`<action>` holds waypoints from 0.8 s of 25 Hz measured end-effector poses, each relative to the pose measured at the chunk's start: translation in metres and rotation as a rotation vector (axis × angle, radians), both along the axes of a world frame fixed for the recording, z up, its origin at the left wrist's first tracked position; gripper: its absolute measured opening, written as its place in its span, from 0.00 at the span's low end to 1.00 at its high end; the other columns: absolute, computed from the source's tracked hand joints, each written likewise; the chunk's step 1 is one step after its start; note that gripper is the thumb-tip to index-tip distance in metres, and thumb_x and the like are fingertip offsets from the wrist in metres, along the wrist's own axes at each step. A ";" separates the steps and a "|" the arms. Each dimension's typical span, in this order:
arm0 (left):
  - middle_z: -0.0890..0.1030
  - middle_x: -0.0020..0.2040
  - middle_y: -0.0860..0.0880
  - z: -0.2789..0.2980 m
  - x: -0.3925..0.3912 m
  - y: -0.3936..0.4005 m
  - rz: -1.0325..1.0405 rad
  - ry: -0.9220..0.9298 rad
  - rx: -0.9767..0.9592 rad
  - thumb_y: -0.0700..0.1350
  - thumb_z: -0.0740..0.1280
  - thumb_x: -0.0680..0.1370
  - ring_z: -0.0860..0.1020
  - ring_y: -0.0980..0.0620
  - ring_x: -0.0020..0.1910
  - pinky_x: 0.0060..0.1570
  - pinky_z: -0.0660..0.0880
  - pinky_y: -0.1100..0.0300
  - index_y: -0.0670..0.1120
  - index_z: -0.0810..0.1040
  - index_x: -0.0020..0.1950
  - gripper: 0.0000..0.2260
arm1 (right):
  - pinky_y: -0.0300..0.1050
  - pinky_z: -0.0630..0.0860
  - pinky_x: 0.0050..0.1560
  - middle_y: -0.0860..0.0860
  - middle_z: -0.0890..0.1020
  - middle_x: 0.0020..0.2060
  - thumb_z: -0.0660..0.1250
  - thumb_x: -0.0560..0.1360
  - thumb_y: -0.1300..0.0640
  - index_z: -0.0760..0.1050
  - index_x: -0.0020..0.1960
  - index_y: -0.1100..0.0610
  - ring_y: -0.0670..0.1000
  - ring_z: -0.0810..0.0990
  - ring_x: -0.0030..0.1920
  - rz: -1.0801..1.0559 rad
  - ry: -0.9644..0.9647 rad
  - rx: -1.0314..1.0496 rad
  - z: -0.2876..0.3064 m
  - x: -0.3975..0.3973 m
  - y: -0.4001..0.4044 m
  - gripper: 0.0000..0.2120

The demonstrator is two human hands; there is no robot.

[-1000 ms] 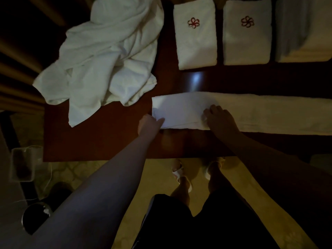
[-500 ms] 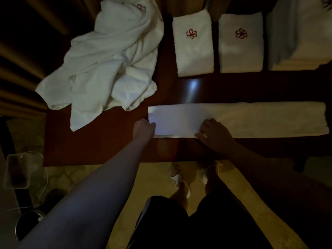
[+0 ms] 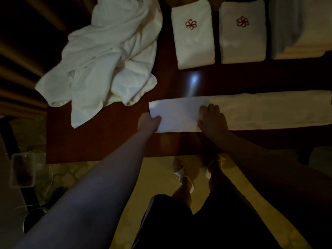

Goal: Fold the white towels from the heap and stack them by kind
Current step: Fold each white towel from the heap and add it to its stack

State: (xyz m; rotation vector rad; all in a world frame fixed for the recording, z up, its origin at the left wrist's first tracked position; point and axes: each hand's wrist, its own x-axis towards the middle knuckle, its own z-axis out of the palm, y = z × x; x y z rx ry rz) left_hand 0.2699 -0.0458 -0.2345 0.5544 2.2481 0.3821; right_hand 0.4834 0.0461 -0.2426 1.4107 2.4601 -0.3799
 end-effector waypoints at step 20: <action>0.78 0.37 0.50 0.046 0.006 -0.005 0.347 0.021 0.487 0.41 0.71 0.73 0.76 0.54 0.36 0.35 0.70 0.62 0.42 0.78 0.44 0.04 | 0.46 0.73 0.53 0.55 0.75 0.53 0.60 0.78 0.59 0.75 0.55 0.55 0.53 0.74 0.53 -0.801 0.686 -0.750 0.030 -0.042 0.010 0.08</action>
